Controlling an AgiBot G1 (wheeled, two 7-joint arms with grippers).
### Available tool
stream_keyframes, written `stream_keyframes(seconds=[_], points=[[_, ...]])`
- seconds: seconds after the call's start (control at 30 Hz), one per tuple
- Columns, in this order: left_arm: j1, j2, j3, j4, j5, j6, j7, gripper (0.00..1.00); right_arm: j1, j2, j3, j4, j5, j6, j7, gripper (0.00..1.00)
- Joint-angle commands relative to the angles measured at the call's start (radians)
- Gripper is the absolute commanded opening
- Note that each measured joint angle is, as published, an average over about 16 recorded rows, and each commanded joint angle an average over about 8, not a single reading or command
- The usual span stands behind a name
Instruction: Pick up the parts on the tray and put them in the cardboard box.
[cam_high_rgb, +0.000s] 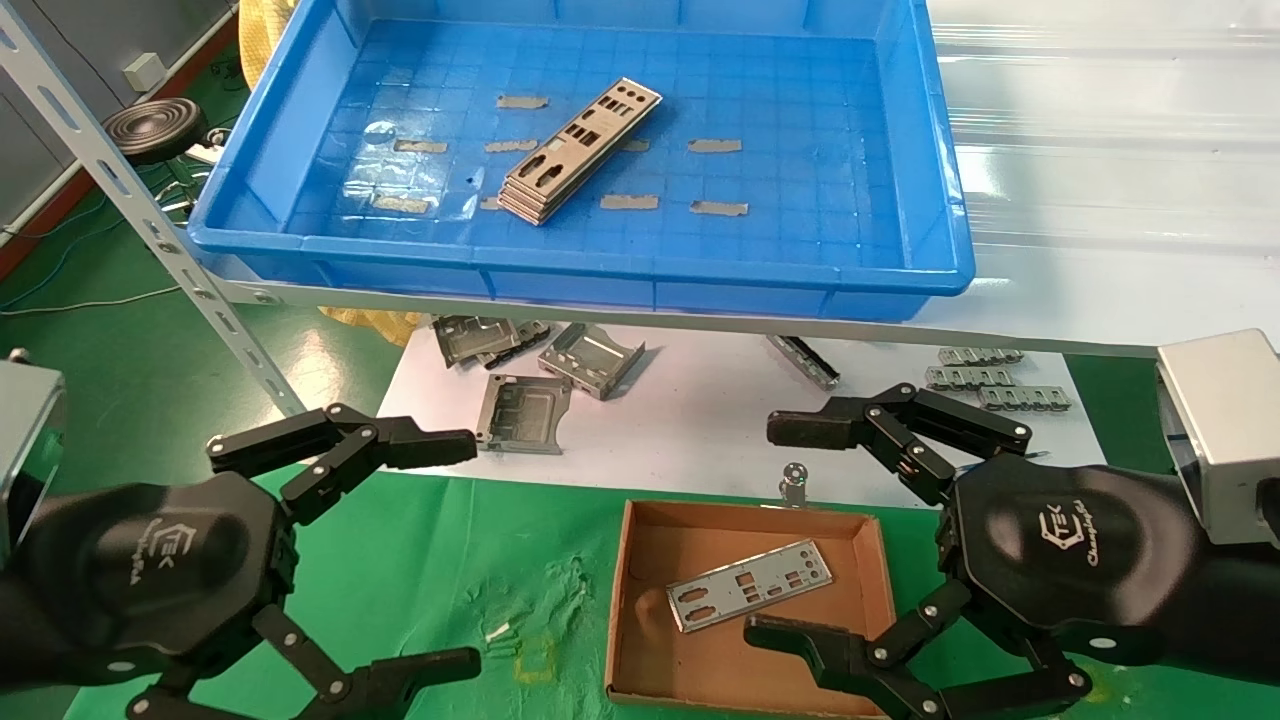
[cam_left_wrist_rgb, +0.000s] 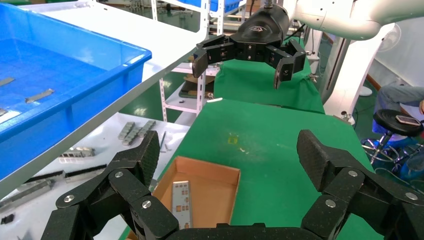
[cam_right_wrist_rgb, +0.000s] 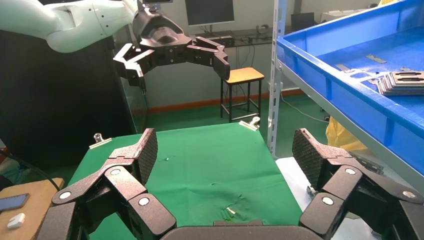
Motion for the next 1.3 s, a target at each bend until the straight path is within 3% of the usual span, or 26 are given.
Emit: stream_keyframes(seconds=[0.03,1.3], points=[[0.0,0.0,0.0,0.0,0.0,0.0,0.0,1.0,0.0,0.0,0.0,0.0,0.0,0.0,0.0,1.0],[0.0,0.0,0.0,0.0,0.0,0.0,0.0,1.0,0.0,0.0,0.0,0.0,0.0,0.0,0.0,1.0]])
